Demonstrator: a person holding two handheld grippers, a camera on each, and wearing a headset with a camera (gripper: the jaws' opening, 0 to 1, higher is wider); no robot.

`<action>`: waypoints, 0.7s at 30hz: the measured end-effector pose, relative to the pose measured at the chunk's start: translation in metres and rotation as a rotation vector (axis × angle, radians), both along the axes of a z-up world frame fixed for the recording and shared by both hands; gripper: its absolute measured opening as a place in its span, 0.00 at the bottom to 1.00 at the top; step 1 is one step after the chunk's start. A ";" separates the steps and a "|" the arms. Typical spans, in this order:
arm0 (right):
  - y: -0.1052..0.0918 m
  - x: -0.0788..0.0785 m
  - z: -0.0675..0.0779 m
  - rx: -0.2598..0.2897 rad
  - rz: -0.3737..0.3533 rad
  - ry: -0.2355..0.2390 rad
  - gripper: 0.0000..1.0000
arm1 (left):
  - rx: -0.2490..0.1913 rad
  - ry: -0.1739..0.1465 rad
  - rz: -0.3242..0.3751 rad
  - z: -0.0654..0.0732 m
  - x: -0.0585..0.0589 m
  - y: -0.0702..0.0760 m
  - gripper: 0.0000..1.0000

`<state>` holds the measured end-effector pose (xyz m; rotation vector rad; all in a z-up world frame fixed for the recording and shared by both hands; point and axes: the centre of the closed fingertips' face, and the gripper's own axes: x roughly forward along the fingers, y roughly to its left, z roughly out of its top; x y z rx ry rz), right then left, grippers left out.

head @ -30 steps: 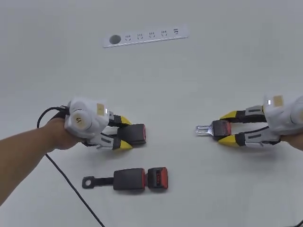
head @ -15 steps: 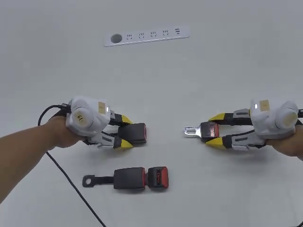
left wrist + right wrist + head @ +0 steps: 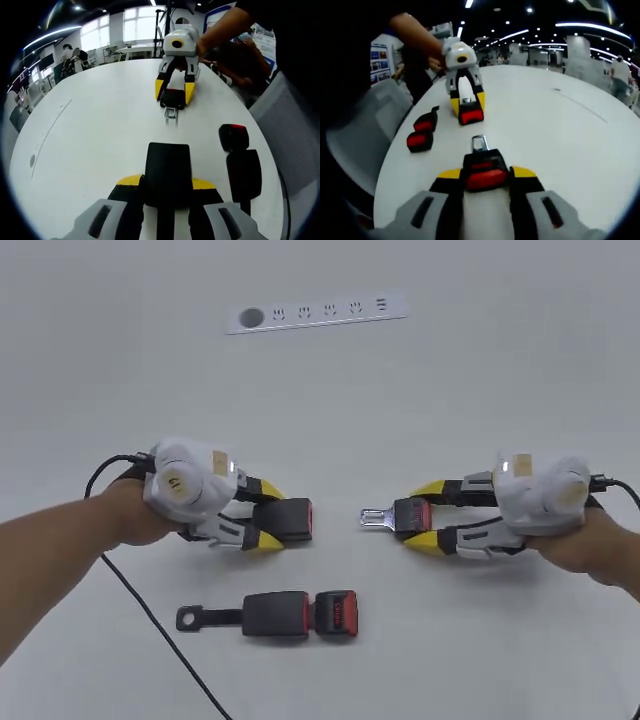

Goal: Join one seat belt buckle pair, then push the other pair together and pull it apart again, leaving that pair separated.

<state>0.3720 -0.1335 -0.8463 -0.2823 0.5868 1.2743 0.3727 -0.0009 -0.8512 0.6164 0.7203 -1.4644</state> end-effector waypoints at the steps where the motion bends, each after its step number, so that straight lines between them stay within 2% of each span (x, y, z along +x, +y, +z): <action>1: 0.002 0.001 -0.001 -0.003 -0.004 0.000 0.36 | 0.001 0.000 -0.001 0.000 0.000 0.000 0.34; 6: 0.024 0.000 -0.003 0.003 0.025 -0.020 0.36 | 0.005 0.001 -0.011 -0.001 0.001 0.001 0.34; 10: 0.036 0.001 -0.007 0.019 0.019 -0.016 0.36 | 0.004 0.004 -0.009 -0.001 0.001 0.001 0.34; 16: 0.048 -0.002 -0.009 0.019 0.018 -0.002 0.36 | 0.008 0.003 -0.012 -0.001 0.002 0.001 0.34; 18: 0.055 -0.002 -0.008 0.026 0.029 -0.001 0.36 | 0.006 0.012 -0.007 0.000 0.002 0.000 0.34; 20: 0.055 -0.001 -0.008 0.008 0.047 -0.019 0.36 | 0.013 0.006 -0.020 0.000 0.002 0.001 0.34; 21: 0.055 0.000 -0.007 0.026 0.031 0.010 0.36 | 0.014 0.003 -0.023 0.000 0.002 0.001 0.34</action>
